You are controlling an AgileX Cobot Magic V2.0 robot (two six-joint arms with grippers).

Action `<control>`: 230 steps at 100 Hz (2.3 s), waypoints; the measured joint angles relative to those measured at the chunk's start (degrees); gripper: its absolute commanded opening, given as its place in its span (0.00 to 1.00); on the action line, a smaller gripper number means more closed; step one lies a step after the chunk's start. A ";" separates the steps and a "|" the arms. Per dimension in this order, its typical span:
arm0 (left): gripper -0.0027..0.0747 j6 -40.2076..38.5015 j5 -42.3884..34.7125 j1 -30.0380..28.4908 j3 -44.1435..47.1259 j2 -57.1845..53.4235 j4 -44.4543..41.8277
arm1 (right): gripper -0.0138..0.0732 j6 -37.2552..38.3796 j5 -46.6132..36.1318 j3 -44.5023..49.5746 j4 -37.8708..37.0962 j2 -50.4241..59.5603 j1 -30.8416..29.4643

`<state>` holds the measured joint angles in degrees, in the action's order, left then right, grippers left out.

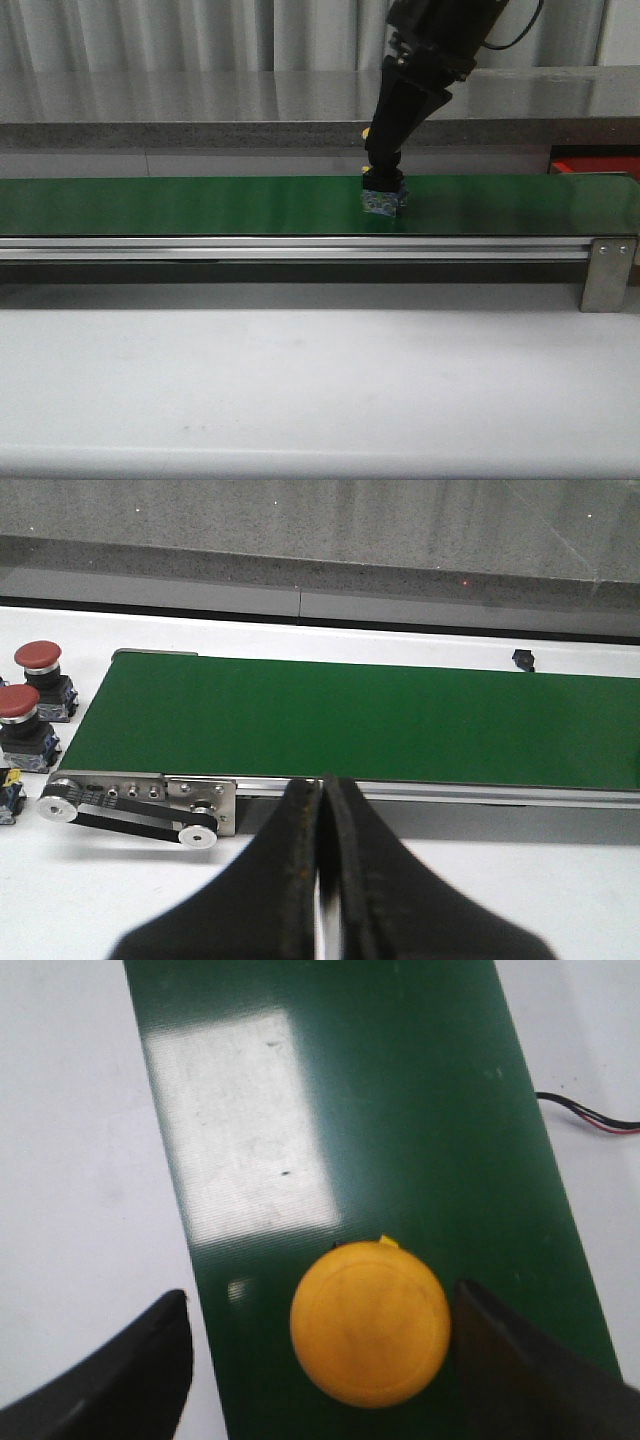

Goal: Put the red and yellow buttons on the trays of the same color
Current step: 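Grasp the yellow button with the right gripper, then carry the yellow button to the yellow tray and lower it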

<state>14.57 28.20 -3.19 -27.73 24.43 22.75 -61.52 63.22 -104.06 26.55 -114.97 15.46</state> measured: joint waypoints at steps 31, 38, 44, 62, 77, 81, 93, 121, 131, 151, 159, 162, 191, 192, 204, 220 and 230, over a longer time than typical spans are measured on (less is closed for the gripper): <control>0.01 0.00 0.00 0.00 0.00 0.00 0.00 | 0.74 0.00 -1.88 0.00 -1.68 -2.81 -0.74; 0.01 0.00 0.00 0.00 0.00 0.00 0.00 | 0.64 0.21 -2.50 0.00 -1.92 -3.14 -1.44; 0.01 0.00 0.00 0.00 0.00 0.00 0.00 | 0.52 0.47 -2.62 0.00 -2.03 -3.14 -2.32; 0.01 0.00 0.00 0.00 0.00 0.00 0.00 | 0.29 1.18 -2.42 0.00 -1.61 -3.14 -4.79; 0.01 0.00 0.00 0.00 0.00 0.00 0.00 | 0.29 1.45 -1.97 0.00 -0.10 -3.14 -5.71; 0.01 0.00 0.00 0.00 0.00 0.00 0.00 | 0.29 1.45 -1.87 0.00 0.03 -3.14 -5.71; 0.01 0.00 0.00 0.00 0.00 0.00 0.00 | 0.29 1.77 -0.87 0.00 0.11 -2.44 -5.76; 0.01 0.00 0.00 0.00 0.00 0.00 0.00 | 0.29 7.31 0.57 0.00 -2.16 4.37 -11.78; 0.01 0.00 0.00 0.00 0.00 0.00 0.00 | 0.29 10.04 0.84 0.00 -3.84 6.78 -15.65; 0.01 0.00 0.00 0.00 0.00 0.00 0.00 | 0.29 12.96 3.58 0.03 -4.36 10.41 -23.42; 0.01 0.00 0.00 0.00 0.00 0.00 0.00 | 0.29 14.13 4.26 1.22 -4.45 11.31 -26.62; 0.01 0.00 0.00 0.00 0.00 0.00 0.00 | 0.29 14.64 4.26 2.24 -4.45 11.60 -27.68; 0.01 0.00 0.00 0.00 0.00 0.00 0.00 | 0.29 19.09 -5.60 18.24 -4.73 17.11 -38.04; 0.01 0.00 0.00 0.00 0.00 0.00 0.00 | 0.29 19.09 -6.38 18.71 -4.73 17.11 -38.21; 0.01 0.00 0.00 0.00 0.00 0.00 0.00 | 0.29 19.35 -13.53 26.52 -4.79 17.64 -39.68; 0.01 0.00 0.00 0.00 0.00 0.00 0.00 | 0.29 19.35 -21.86 34.13 -4.67 17.64 -39.68; 0.01 0.00 0.00 0.00 0.00 0.00 0.00 | 0.29 19.35 -26.14 37.43 -4.67 17.64 -39.68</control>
<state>14.57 28.20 -3.19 -27.73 24.43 22.75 -42.17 37.08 -66.63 21.88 -97.33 -24.23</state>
